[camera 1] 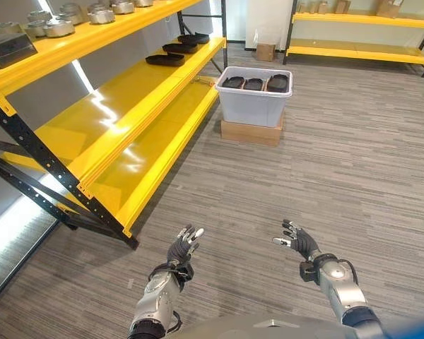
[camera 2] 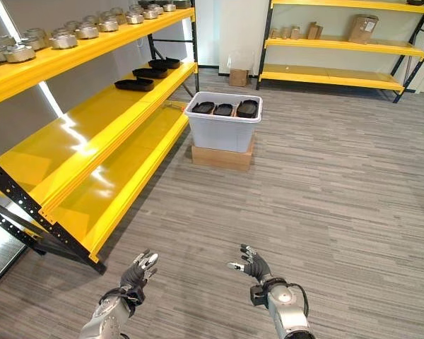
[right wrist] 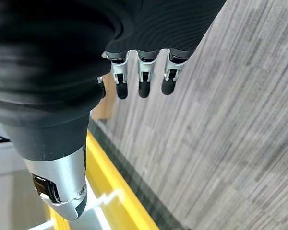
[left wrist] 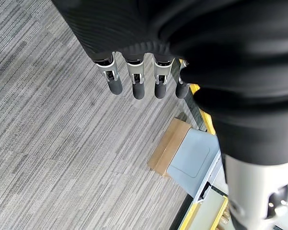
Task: Move parts from the plastic box to the shelf.
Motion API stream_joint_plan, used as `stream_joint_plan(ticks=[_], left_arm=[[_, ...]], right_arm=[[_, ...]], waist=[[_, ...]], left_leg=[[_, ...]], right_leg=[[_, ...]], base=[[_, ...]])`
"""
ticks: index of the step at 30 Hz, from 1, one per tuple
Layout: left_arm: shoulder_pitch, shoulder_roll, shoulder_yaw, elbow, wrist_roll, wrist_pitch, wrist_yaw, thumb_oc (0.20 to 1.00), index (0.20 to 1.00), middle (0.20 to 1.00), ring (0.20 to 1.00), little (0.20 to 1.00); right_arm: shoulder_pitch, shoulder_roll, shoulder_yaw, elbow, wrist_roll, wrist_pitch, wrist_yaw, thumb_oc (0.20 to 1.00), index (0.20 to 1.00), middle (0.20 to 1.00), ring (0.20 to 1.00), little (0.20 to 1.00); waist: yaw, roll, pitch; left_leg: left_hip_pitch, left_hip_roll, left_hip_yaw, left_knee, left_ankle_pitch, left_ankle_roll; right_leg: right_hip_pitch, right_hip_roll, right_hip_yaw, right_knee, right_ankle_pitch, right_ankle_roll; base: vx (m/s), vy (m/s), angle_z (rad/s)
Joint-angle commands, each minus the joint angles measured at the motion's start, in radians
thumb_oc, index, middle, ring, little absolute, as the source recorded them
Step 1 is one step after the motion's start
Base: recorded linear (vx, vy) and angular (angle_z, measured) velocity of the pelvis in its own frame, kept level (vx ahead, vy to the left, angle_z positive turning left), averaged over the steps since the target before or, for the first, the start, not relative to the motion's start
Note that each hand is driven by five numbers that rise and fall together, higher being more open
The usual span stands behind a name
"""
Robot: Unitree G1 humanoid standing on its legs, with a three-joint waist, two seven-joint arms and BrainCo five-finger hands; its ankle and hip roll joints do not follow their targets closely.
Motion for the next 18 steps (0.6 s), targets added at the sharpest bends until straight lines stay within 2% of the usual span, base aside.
stream_joint_plan(ticks=[1, 8, 10, 12, 13, 14, 15, 16, 18], left_arm=[[-0.059, 0.025, -0.001, -0.019, 0.013, -0.02, -0.004, 1.0, 1.0, 1.0, 1.0, 1.0], [-0.07, 0.041, -0.006, -0.035, 0.022, -0.017, -0.006, 1.0, 1.0, 1.0, 1.0, 1.0], [-0.068, 0.043, 0.002, -0.043, 0.037, -0.018, -0.011, 1.0, 1.0, 1.0, 1.0, 1.0], [-0.068, 0.046, 0.007, -0.039, 0.047, -0.015, -0.011, 1.0, 1.0, 1.0, 1.0, 1.0], [-0.063, 0.05, 0.007, -0.043, 0.051, -0.014, -0.013, 1.0, 1.0, 1.0, 1.0, 1.0], [-0.065, 0.056, -0.001, -0.038, 0.062, -0.015, -0.011, 1.0, 1.0, 1.0, 1.0, 1.0], [-0.063, 0.055, -0.005, -0.031, 0.07, -0.015, -0.013, 1.0, 1.0, 1.0, 1.0, 1.0], [-0.062, 0.054, -0.007, -0.031, 0.076, -0.014, -0.013, 1.0, 1.0, 1.0, 1.0, 1.0], [-0.068, 0.054, -0.017, -0.019, 0.078, -0.014, -0.013, 1.0, 1.0, 1.0, 1.0, 1.0]], right_arm=[[-0.068, 0.016, 0.012, -0.015, 0.054, -0.034, -0.002, 1.0, 1.0, 1.0, 1.0, 1.0], [-0.086, 0.018, 0.029, -0.009, 0.065, -0.033, 0.004, 1.0, 1.0, 1.0, 1.0, 1.0], [-0.08, 0.028, 0.035, -0.006, 0.067, -0.032, 0.008, 1.0, 1.0, 1.0, 1.0, 1.0], [-0.062, 0.036, 0.037, -0.01, 0.071, -0.033, 0.012, 1.0, 1.0, 1.0, 1.0, 1.0], [-0.053, 0.036, 0.04, -0.019, 0.07, -0.032, 0.017, 1.0, 1.0, 1.0, 1.0, 1.0], [-0.047, 0.034, 0.044, -0.017, 0.067, -0.035, 0.02, 1.0, 1.0, 1.0, 1.0, 1.0], [-0.038, 0.034, 0.042, -0.014, 0.064, -0.033, 0.022, 1.0, 1.0, 1.0, 1.0, 1.0], [-0.031, 0.031, 0.035, -0.018, 0.066, -0.035, 0.021, 1.0, 1.0, 1.0, 1.0, 1.0], [-0.024, 0.032, 0.024, -0.018, 0.081, -0.032, 0.018, 1.0, 1.0, 1.0, 1.0, 1.0]], waist=[[0.022, -0.045, -0.011], [0.025, -0.027, 0.017], [0.023, -0.012, 0.031], [0.014, -0.003, 0.048], [0.008, 0.004, 0.059], [-0.007, 0.025, 0.084], [-0.019, 0.031, 0.085], [-0.034, 0.034, 0.084], [-0.072, 0.032, 0.086]], left_leg=[[-0.032, 0.046, -0.011, 0.082, -0.049, -0.036], [-0.064, 0.021, -0.016, 0.14, -0.064, -0.015], [-0.055, 0.011, -0.023, 0.139, -0.06, 0.0], [-0.031, -0.006, -0.029, 0.132, -0.058, 0.015], [-0.006, -0.01, -0.029, 0.121, -0.065, 0.021], [0.037, -0.004, -0.038, 0.103, -0.062, 0.026], [0.06, -0.005, -0.049, 0.092, -0.062, 0.025], [0.077, -0.009, -0.056, 0.09, -0.06, 0.022], [0.119, -0.021, -0.084, 0.07, -0.067, 0.016]], right_leg=[[-0.015, -0.075, 0.039, -0.023, 0.075, 0.055], [-0.083, -0.093, 0.056, 0.147, 0.035, 0.056], [-0.162, -0.097, 0.07, 0.32, 0.042, 0.066], [-0.244, -0.104, 0.074, 0.506, 0.107, 0.067], [-0.282, -0.11, 0.064, 0.591, 0.132, 0.068], [-0.348, -0.111, 0.026, 0.709, 0.129, 0.066], [-0.378, -0.113, 0.01, 0.715, 0.114, 0.068], [-0.411, -0.089, -0.001, 0.692, 0.111, 0.073], [-0.44, -0.055, -0.024, 0.556, 0.108, 0.076]], base=[[0.01, 0.104, 0.0], [0.01, 0.138, -0.01], [0.05, 0.311, -0.04], [0.08, 0.282, -0.04], [0.13, 0.341, 0.11], [0.19, 0.296, 0.11], [0.23, 0.233, 0.01], [0.25, 0.113, 0.11], [0.26, 0.061, 0.22]])
